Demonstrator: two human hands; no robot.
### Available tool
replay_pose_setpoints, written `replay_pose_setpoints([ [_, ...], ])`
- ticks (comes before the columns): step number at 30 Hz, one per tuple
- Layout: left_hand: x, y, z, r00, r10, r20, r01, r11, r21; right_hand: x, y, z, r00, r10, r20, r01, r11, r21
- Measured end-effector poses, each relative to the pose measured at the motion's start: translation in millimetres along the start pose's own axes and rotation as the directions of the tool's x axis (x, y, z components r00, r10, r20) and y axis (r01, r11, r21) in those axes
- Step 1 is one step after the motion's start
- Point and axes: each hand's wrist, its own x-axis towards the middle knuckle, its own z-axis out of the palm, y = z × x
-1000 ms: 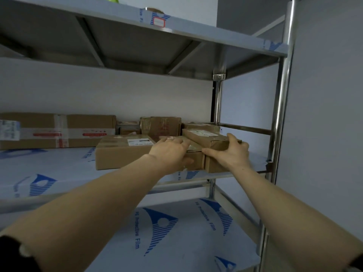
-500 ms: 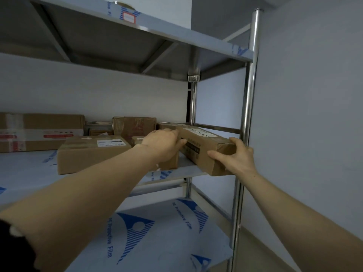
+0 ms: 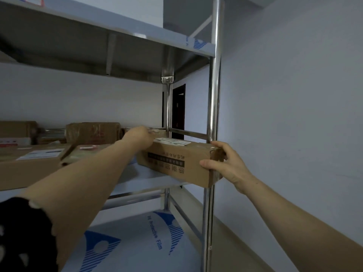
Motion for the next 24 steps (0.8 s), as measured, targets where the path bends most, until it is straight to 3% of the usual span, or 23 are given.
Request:
replay_pose_setpoints([
  [8, 26, 13, 27, 0.976, -0.203, -0.074, 0.19, 0.969, -0.16, 11, 36, -34, 0.98, -0.045, 0.193, -0.005, 0.968, 0.252],
  [16, 25, 18, 30, 0.937, -0.281, -0.209, 0.24, 0.95, -0.202, 15, 58, -28, 0.967, -0.034, 0.252, -0.071, 0.916, 0.395],
  [21, 9, 25, 16, 0.91, -0.331, -0.25, 0.271, 0.931, -0.245, 4, 49, -28, 0.988, -0.01, 0.155, -0.053, 0.918, 0.392],
  [24, -6, 33, -5, 0.904, -0.328, -0.275, 0.254, 0.928, -0.271, -11, 29, -31, 1.0, -0.018, 0.019, 0.009, 0.918, 0.396],
])
